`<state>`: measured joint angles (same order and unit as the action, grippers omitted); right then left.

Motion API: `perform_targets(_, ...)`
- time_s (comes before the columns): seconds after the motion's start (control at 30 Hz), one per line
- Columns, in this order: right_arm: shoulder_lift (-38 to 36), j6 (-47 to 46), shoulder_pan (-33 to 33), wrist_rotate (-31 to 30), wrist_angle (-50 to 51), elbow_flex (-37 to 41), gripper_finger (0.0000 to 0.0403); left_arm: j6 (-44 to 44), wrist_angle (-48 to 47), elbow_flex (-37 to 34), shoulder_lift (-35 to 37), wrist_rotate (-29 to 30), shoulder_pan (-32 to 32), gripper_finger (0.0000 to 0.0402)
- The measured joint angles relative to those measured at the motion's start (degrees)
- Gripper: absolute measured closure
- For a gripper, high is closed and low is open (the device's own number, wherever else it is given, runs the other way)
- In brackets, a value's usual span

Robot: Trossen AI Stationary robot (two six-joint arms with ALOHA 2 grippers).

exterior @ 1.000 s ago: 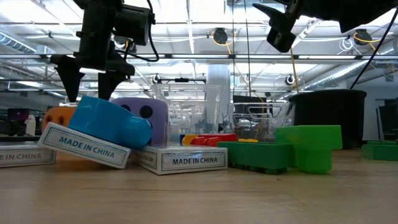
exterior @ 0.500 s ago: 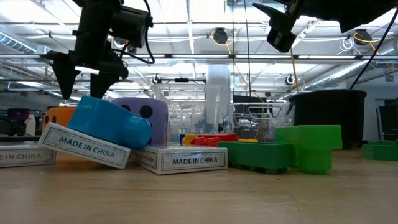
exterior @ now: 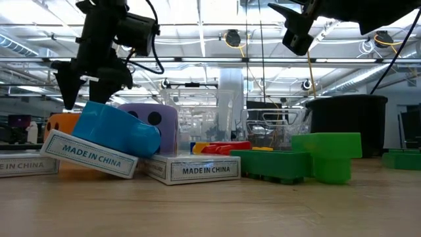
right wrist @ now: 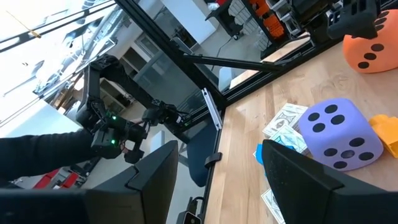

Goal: Pick & Place Toys
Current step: Put the orange dice into the transparent container

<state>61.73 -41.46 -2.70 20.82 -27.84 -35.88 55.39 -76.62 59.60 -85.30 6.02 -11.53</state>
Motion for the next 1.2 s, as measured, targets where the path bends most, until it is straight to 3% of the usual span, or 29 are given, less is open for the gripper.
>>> perform_targets(0.5, 0.00, -1.00, 0.02, 0.02, 0.40, 0.00, 0.0177, -6.32, 1.98, -0.33, -0.08, -0.44, -1.84, 0.0007)
perform_targets(0.8, 0.00, -0.98, 0.02, 0.01, 0.39, 0.00, 0.0177, -5.98, 7.04, -4.48, 0.06, -5.25, -2.13, 0.0007)
perform_targets(1.2, 0.00, -0.98, 0.02, -1.49, 0.40, 0.00, 0.0177, -5.90, 8.28, -4.71, -0.06, -4.20, -1.73, 0.0011)
